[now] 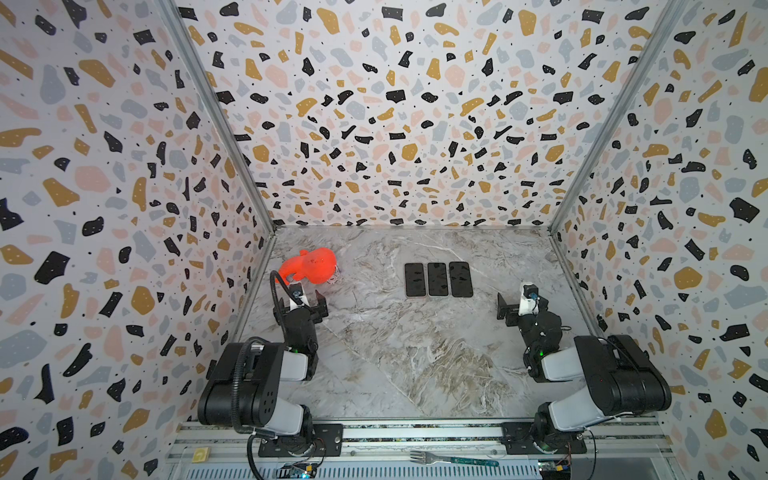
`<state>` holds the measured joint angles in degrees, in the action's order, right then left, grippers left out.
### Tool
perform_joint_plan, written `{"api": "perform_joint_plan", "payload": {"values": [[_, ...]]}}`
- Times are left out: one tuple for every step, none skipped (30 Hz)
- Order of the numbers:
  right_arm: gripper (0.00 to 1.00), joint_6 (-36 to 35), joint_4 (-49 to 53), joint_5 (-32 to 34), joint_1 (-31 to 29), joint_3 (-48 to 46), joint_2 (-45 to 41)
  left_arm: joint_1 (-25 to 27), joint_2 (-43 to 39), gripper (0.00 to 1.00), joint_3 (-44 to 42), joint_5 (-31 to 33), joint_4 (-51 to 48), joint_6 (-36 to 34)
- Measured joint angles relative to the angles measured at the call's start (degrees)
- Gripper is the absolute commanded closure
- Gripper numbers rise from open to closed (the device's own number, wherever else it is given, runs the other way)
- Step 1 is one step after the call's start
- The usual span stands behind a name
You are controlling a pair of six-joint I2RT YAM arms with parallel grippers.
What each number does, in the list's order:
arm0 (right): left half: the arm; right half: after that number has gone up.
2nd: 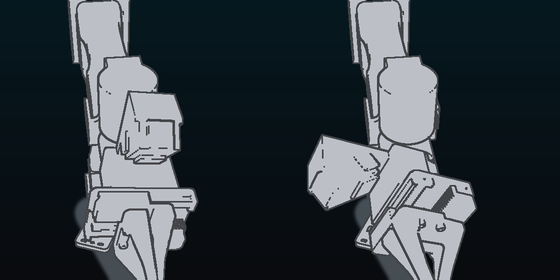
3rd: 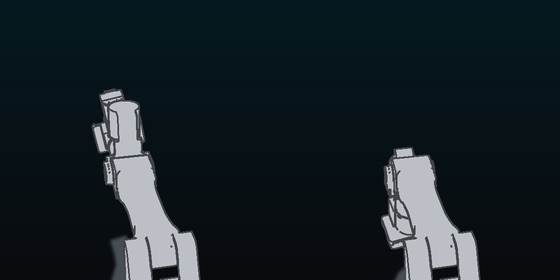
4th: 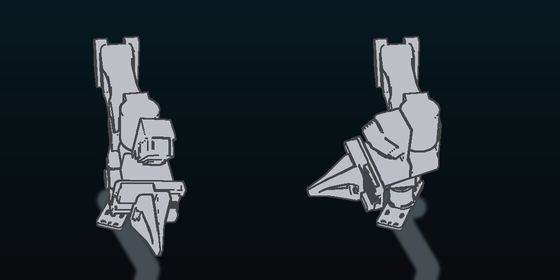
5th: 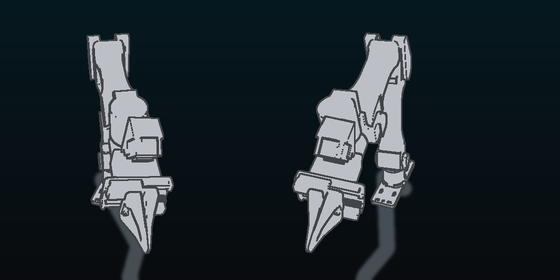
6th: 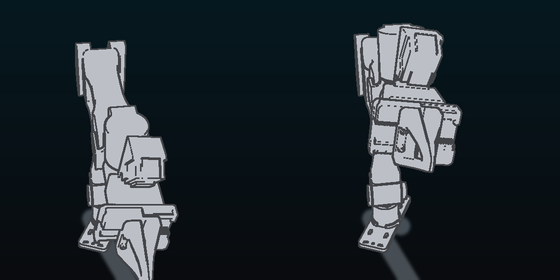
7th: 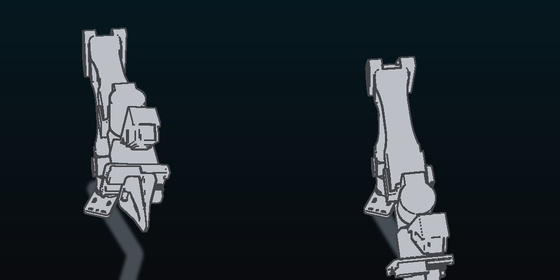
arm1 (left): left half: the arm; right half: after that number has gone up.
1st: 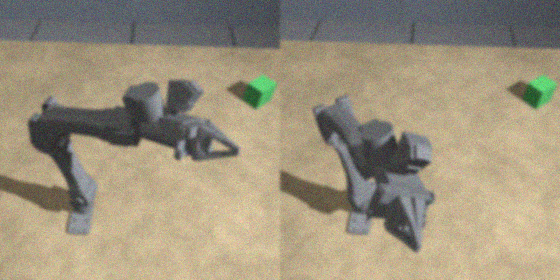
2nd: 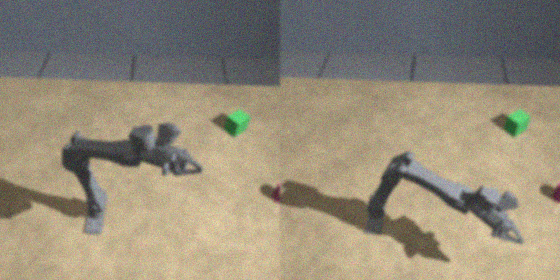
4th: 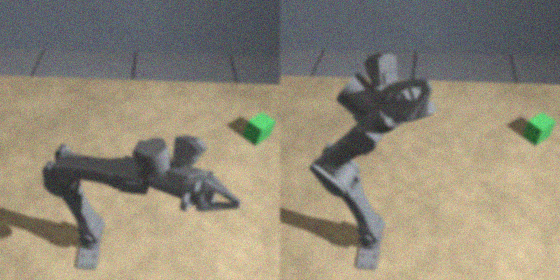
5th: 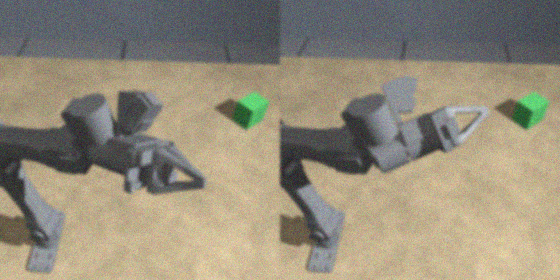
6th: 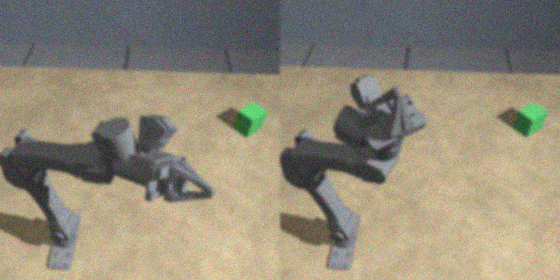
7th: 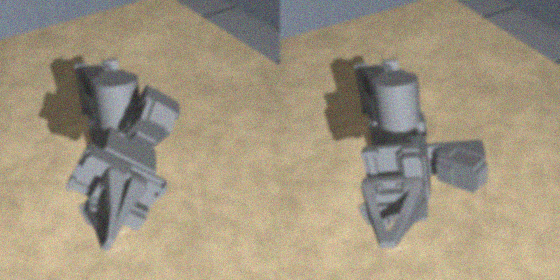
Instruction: Put the phone into the phone case
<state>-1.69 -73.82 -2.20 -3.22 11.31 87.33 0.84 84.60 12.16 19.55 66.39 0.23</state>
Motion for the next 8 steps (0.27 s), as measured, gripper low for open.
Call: {"api": "perform_joint_plan", "payload": {"values": [[0.01,-0.02,0.50,-0.31,0.00,0.74,0.52,0.00,0.00,0.00,0.00,0.00,0.00,0.02],[0.01,-0.02,1.03,-0.61,0.00,1.38,0.92,0.00,0.00,0.00,0.00,0.00,0.00,0.04],[0.01,-0.02,1.38,-0.90,0.00,1.88,1.20,0.00,0.00,0.00,0.00,0.00,0.00,0.04],[0.01,-0.02,1.66,-1.14,0.00,2.03,1.25,-0.04,-0.02,0.00,0.00,0.00,0.00,0.07],[0.01,0.00,1.77,-1.31,0.02,2.03,1.22,-0.04,-0.02,0.00,0.00,0.00,0.00,0.04],[0.01,0.02,1.81,-1.46,0.09,1.95,1.16,-0.04,-0.07,0.00,0.00,0.00,0.02,0.09],[0.01,0.09,1.79,-1.66,0.15,1.79,1.09,-0.04,-0.07,0.00,0.00,0.00,0.04,0.15],[0.01,0.13,1.70,-1.81,0.22,1.60,0.98,-0.04,-0.11,0.00,-0.02,0.00,0.04,0.22]]}}
